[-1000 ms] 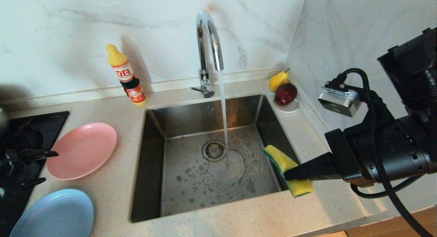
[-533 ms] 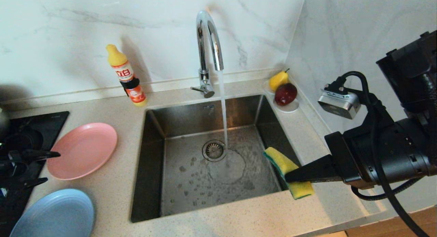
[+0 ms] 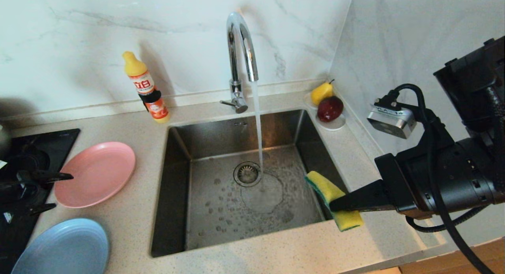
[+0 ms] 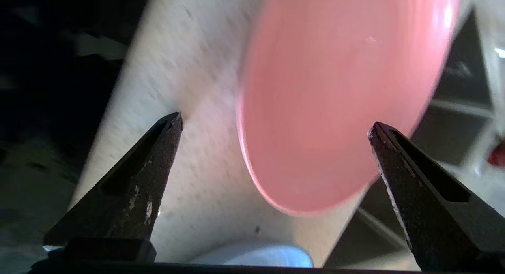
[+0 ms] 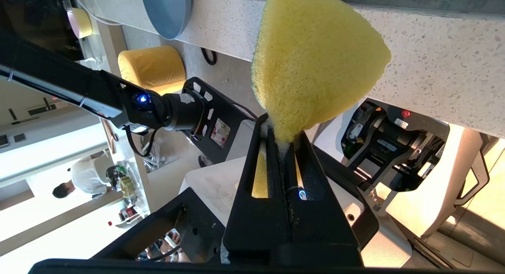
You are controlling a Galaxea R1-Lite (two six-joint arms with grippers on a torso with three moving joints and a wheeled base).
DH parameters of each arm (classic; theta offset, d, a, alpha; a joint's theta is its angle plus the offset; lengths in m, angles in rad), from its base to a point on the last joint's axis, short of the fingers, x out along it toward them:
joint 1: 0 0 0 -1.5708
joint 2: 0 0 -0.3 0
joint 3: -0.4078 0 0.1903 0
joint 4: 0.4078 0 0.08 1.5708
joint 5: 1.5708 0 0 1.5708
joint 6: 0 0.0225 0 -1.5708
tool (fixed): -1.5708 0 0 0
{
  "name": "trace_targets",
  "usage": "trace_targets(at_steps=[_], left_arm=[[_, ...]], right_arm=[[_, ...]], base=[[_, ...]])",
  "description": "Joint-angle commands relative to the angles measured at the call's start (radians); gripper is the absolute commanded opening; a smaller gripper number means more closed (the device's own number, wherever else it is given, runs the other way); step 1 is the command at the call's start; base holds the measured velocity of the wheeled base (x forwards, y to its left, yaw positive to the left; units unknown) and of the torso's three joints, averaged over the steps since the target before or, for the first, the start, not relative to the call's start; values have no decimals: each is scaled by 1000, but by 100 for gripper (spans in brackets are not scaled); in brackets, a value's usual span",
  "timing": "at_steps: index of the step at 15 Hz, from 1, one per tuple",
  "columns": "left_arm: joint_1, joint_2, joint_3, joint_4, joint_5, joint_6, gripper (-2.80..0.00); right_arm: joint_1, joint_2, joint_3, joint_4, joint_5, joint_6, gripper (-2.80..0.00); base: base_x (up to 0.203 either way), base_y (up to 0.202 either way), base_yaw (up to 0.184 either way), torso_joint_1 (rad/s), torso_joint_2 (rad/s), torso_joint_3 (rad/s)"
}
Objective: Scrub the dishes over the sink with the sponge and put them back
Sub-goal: Wash the plate
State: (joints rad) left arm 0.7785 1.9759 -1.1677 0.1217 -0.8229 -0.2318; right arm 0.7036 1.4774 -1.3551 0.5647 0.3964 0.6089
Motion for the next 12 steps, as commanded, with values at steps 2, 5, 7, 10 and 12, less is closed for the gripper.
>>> trace_targets(at_steps=[2, 5, 7, 10, 12], left_arm=[[-33, -9, -49, 8, 83, -33, 0], [-91, -3, -53, 5, 197, -31, 0], [-127, 0, -55, 1, 245, -31, 0], [-163, -6, -77, 9, 258, -33, 0], [-173, -7, -97, 10, 302, -32, 0]], right_arm=[[-1, -6, 13, -20, 4, 3, -280], [-1, -16, 21, -23, 2, 3, -280], [-4, -20, 28, -25, 2, 3, -280], [-14, -26, 33, -24, 2, 3, -280], [-19, -29, 38, -24, 3, 3, -280]], base=[[0, 0, 0, 0, 0, 0], [0, 0, 0, 0, 0, 0], [0, 0, 0, 0, 0, 0], [0, 0, 0, 0, 0, 0], [0, 0, 0, 0, 0, 0]])
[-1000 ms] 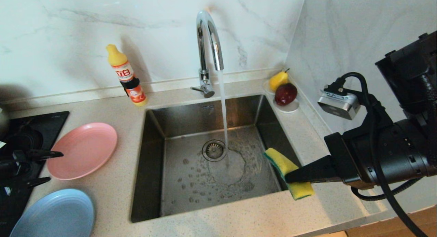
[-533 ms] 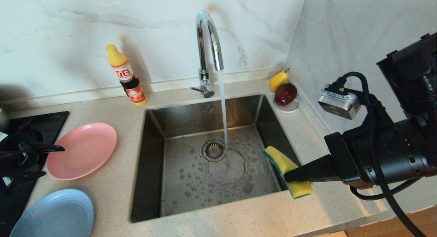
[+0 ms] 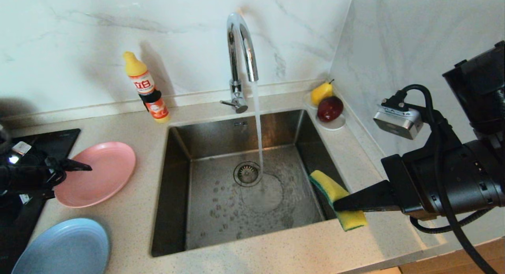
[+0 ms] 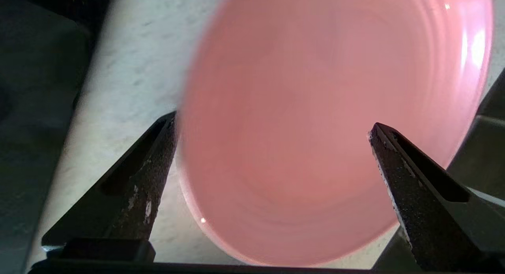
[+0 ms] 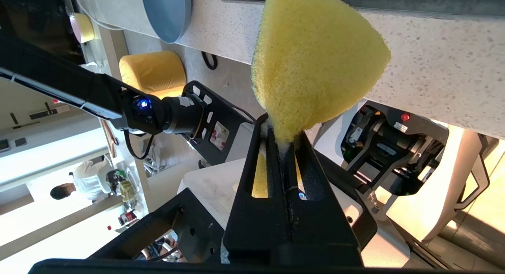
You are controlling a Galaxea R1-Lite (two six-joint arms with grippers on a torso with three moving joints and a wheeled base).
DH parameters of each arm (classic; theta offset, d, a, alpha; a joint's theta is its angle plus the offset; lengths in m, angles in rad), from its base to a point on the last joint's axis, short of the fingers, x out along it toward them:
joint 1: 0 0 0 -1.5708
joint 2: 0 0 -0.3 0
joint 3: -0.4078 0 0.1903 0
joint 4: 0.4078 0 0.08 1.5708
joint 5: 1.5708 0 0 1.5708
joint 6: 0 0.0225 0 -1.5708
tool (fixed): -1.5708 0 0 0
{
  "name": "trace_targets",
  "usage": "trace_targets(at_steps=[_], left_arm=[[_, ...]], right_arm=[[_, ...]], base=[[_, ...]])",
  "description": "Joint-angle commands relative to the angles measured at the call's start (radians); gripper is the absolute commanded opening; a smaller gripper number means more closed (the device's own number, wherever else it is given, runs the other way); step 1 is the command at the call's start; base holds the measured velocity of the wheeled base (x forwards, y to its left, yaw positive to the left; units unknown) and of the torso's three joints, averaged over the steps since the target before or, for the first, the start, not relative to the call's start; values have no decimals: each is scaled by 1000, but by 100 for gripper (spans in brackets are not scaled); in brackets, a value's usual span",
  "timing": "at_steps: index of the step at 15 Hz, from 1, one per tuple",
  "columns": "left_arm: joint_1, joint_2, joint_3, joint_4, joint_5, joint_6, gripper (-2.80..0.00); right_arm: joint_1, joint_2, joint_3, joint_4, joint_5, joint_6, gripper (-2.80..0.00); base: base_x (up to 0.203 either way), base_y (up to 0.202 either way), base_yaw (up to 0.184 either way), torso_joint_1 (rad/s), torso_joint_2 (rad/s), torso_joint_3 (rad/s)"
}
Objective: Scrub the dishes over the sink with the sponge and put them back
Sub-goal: Wash the plate
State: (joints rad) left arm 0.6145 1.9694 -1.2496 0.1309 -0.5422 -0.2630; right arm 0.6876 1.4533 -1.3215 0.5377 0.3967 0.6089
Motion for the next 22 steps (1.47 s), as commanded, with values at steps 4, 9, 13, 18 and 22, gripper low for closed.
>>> trace_targets(at_steps=[4, 9, 13, 18, 22], left_arm=[[-21, 5, -34, 1, 100, 37, 0], [-35, 24, -35, 0, 159, 70, 0], [-52, 39, -37, 0, 224, 114, 0], [-81, 41, -41, 0, 273, 136, 0], [-108, 43, -37, 1, 282, 140, 0]], right_arm=[[-5, -8, 21, 2, 2, 3, -280], [-10, -8, 21, 2, 4, 3, -280], [-11, -8, 28, 2, 4, 3, -280], [-11, -8, 34, 1, 4, 3, -280], [-11, -11, 41, -1, 4, 3, -280]], base=[[0, 0, 0, 0, 0, 0], [0, 0, 0, 0, 0, 0], [0, 0, 0, 0, 0, 0], [0, 0, 0, 0, 0, 0], [0, 0, 0, 0, 0, 0]])
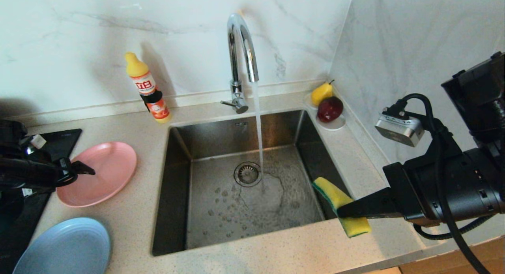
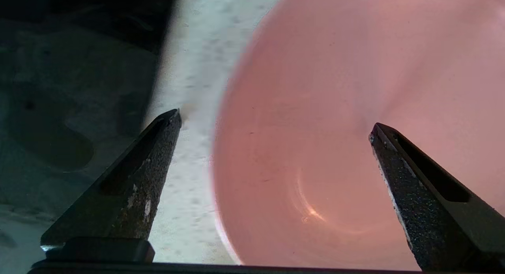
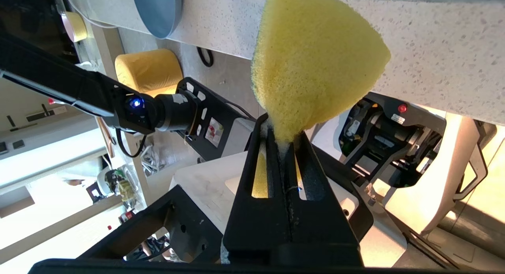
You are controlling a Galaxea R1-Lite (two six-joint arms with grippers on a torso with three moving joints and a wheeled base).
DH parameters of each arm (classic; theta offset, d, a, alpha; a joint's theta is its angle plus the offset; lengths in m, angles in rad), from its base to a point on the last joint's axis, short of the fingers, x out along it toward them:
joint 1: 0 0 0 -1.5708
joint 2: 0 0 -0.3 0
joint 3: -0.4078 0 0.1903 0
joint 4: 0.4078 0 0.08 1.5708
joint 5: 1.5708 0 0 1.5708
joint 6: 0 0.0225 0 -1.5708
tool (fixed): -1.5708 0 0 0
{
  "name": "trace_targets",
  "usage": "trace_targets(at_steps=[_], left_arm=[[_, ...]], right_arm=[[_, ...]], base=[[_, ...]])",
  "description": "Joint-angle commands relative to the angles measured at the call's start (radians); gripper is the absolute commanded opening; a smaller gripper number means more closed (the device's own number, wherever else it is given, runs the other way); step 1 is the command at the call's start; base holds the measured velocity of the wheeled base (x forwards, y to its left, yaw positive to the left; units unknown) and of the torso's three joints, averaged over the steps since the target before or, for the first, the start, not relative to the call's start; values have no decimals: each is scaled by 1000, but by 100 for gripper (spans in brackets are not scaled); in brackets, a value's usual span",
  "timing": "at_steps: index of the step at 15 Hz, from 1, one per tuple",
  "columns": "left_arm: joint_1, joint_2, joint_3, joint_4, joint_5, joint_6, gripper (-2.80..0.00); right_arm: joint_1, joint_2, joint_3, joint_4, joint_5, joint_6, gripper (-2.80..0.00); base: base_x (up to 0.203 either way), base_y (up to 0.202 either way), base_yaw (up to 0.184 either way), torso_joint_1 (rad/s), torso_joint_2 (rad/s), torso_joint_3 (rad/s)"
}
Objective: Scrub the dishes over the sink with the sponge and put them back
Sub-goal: Wash the plate
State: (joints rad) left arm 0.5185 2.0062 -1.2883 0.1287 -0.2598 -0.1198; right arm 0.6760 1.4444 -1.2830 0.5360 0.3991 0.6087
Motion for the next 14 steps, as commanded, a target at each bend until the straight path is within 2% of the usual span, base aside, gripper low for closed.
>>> trace_targets(at_steps=[1, 7, 12, 13, 14], left_arm=[[-18, 4, 0, 3, 2, -4, 0], [-29, 8, -8, -1, 66, 7, 0], [-28, 12, -9, -2, 82, 20, 0], [-28, 11, -13, -2, 80, 19, -280], [-28, 11, -16, -3, 80, 17, -280]], right_arm=[[0, -4, 5, -9, 3, 3, -280], [-7, -9, 21, -40, 6, 3, -280], [-7, -9, 19, -40, 6, 3, -280], [-7, -9, 17, -40, 6, 3, -280], [-7, -10, 16, -40, 6, 3, -280]], base=[[0, 0, 0, 0, 0, 0], [0, 0, 0, 0, 0, 0], [0, 0, 0, 0, 0, 0], [0, 0, 0, 0, 0, 0], [0, 0, 0, 0, 0, 0]])
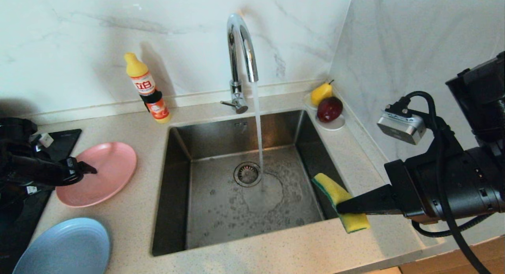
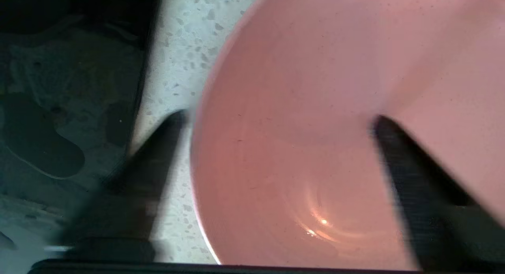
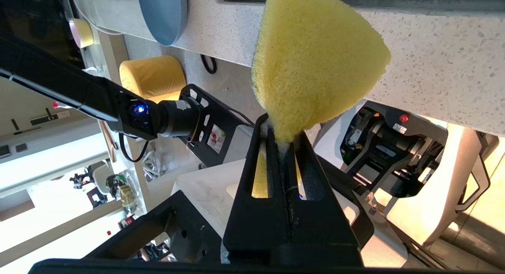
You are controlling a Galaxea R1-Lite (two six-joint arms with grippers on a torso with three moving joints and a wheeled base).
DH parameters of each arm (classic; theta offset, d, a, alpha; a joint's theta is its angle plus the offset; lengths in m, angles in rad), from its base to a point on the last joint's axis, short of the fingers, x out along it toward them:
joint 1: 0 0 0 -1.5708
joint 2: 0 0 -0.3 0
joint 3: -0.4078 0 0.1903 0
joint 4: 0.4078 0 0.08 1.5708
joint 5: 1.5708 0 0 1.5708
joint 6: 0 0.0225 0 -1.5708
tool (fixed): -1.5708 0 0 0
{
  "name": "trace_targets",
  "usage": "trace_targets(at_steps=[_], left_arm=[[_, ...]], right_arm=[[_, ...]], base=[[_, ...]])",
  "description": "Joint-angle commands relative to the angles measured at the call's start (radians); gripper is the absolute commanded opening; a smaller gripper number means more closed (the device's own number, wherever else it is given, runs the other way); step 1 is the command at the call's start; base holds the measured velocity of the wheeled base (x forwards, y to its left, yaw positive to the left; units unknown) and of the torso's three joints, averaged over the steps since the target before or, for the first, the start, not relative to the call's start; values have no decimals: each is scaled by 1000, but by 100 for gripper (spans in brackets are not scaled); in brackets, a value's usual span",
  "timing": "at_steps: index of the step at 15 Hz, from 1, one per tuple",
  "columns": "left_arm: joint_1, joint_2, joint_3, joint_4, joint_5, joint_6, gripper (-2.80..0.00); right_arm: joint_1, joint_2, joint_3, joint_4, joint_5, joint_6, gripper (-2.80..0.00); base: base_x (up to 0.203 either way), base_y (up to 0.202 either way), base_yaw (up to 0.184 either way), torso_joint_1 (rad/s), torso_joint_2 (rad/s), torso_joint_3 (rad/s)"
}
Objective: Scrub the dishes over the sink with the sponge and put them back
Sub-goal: Wash the plate
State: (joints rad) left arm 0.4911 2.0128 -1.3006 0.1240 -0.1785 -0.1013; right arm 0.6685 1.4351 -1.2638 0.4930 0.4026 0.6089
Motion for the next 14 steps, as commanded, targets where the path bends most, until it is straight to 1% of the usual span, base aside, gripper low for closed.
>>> trace_targets(at_steps=[1, 7, 14], left_arm=[[1, 6, -3, 2, -1, -3, -280], [34, 20, -17, 0, -2, -6, -280], [109, 56, -83, 5, -8, -17, -280]], right_arm=[[0, -1, -5, 2, 2, 3, -280], [2, 9, -11, 2, 4, 5, -280], [6, 18, -16, 2, 4, 5, -280]], base=[[0, 0, 0, 0, 0, 0], [0, 0, 0, 0, 0, 0], [0, 0, 0, 0, 0, 0]])
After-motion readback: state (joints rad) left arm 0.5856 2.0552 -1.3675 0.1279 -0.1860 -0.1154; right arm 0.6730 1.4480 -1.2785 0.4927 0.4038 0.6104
